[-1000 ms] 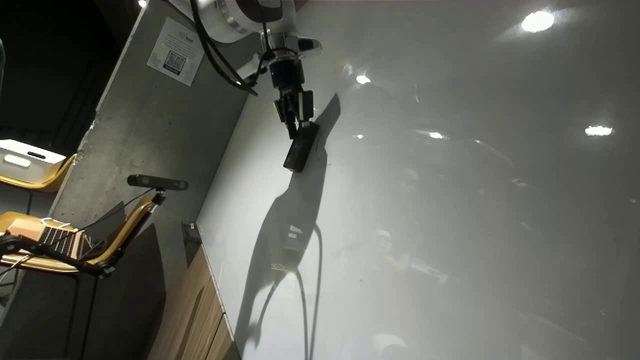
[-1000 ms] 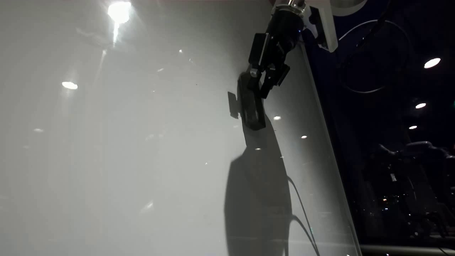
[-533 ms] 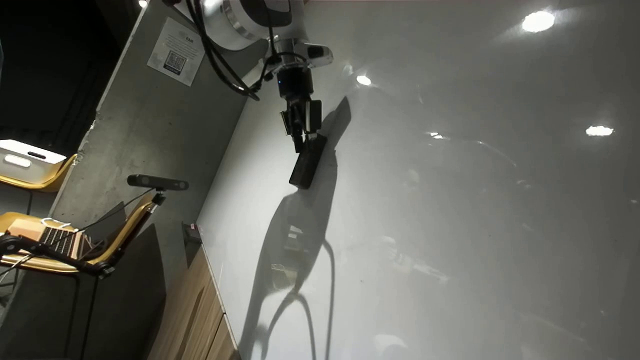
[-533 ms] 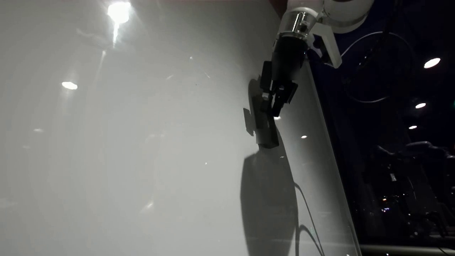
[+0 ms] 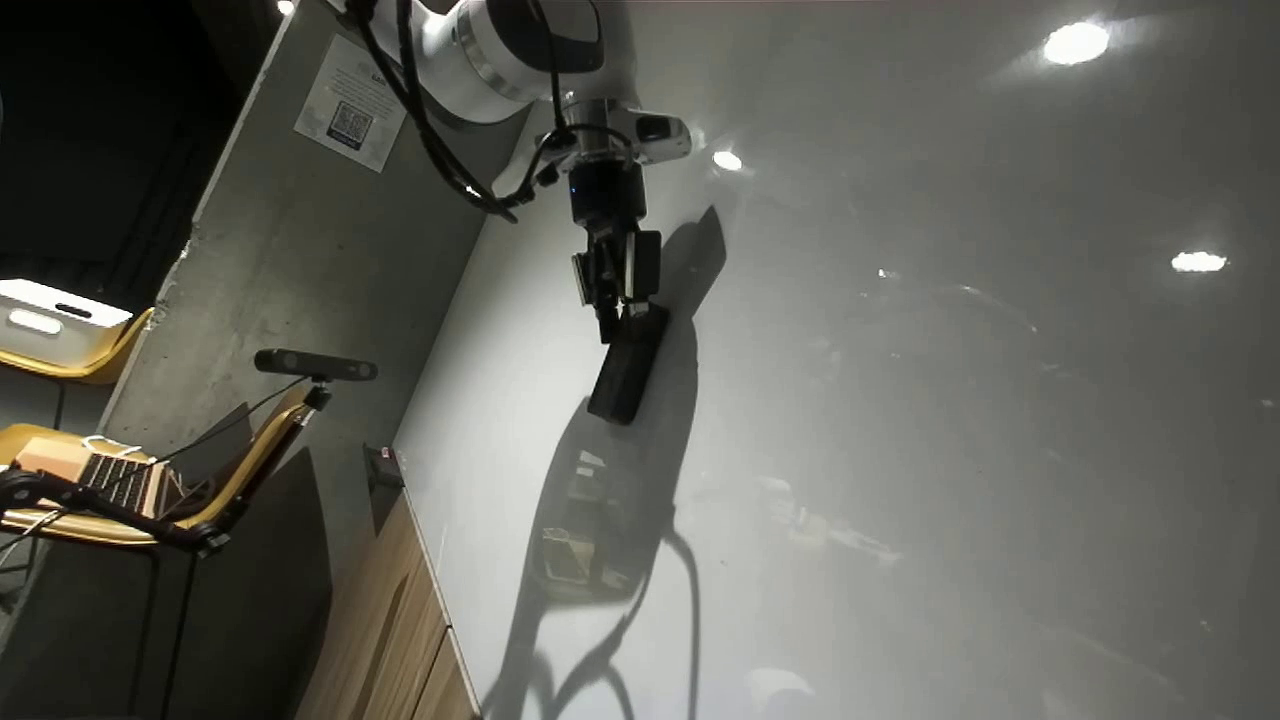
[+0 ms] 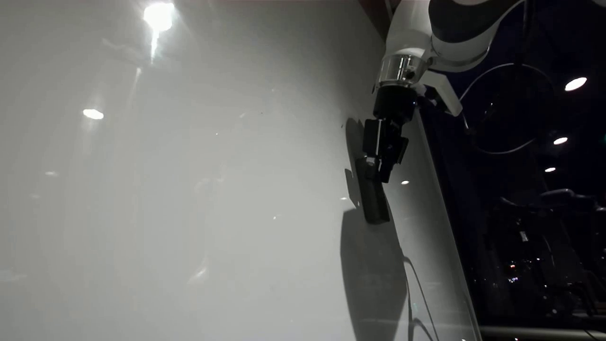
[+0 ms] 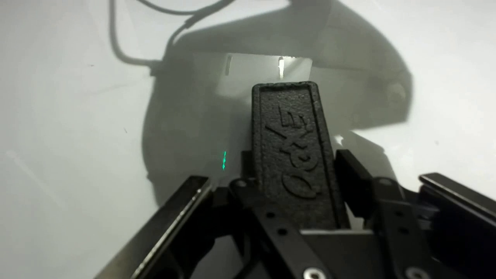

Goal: Rub the white board

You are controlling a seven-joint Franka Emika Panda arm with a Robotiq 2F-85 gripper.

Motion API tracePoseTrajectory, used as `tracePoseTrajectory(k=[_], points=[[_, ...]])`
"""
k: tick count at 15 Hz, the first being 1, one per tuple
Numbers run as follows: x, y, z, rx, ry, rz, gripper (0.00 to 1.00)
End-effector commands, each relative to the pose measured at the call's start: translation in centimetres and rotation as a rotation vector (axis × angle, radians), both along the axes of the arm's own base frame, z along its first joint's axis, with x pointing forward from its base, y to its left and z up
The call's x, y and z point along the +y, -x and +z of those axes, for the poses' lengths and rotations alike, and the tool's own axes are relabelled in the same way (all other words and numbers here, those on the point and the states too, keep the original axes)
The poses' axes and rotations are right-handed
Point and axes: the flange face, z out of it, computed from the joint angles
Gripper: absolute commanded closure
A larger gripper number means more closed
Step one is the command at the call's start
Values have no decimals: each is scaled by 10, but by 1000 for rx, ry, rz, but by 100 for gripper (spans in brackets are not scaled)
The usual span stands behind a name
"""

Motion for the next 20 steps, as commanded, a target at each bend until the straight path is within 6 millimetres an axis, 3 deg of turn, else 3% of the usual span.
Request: tracePoseTrajectory(k=[1,4,7,12,20], points=[[-38,-40,-13,-49,71,-12,71],[-56,-43,-8,-39,99,-31,71],[-58,-34,-7,-3,102,-39,71],[-33,4,-36,149,84,-22,71],[-58,45,-97,351,113,-52,71]])
